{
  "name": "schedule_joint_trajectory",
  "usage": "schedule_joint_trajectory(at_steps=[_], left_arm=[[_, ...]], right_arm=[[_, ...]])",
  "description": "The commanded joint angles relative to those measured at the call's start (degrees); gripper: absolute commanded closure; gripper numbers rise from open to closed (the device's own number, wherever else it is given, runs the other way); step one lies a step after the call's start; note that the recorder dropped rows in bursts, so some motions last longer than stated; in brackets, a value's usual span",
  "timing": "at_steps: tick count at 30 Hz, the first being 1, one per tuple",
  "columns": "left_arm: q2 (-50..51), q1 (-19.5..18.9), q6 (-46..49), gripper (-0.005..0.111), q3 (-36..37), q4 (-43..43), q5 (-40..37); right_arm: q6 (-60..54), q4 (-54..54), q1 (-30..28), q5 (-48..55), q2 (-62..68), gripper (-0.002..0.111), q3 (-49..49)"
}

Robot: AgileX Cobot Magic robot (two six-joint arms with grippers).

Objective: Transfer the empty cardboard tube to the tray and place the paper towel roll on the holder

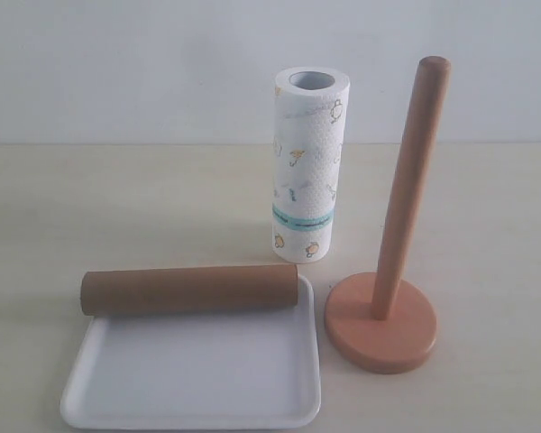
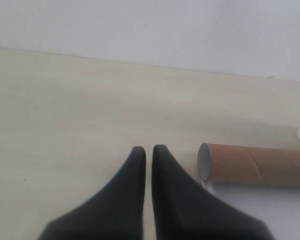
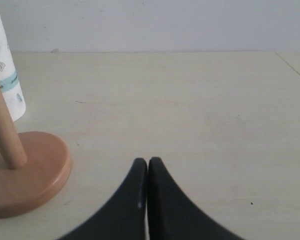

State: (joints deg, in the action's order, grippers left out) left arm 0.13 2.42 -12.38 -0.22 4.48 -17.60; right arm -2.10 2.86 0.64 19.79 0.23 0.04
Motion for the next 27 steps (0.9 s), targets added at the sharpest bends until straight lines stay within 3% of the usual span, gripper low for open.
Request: schedule_joint_trajectory(at_steps=[1, 18, 21, 27], left_arm=[[-0.13, -0.14, 0.03, 0.103, 0.22, 0.09, 0.03], [-0.13, -0.14, 0.47, 0.103, 0.22, 0.83, -0.49], [-0.13, -0.14, -0.21, 0.103, 0.16, -2.15, -0.79], [-0.13, -0.14, -0.21, 0.103, -7.75, -2.55, -2.01]], right_arm=[[-0.45, -0.43, -0.11, -0.02, -0.23, 0.108, -0.04], [-0.45, -0.43, -0.11, -0.12, -0.23, 0.108, -0.04], [-0.45, -0.43, -0.11, -0.12, -0.23, 0.108, -0.04], [-0.45, -0.43, -0.11, -0.12, -0.23, 0.108, -0.04]])
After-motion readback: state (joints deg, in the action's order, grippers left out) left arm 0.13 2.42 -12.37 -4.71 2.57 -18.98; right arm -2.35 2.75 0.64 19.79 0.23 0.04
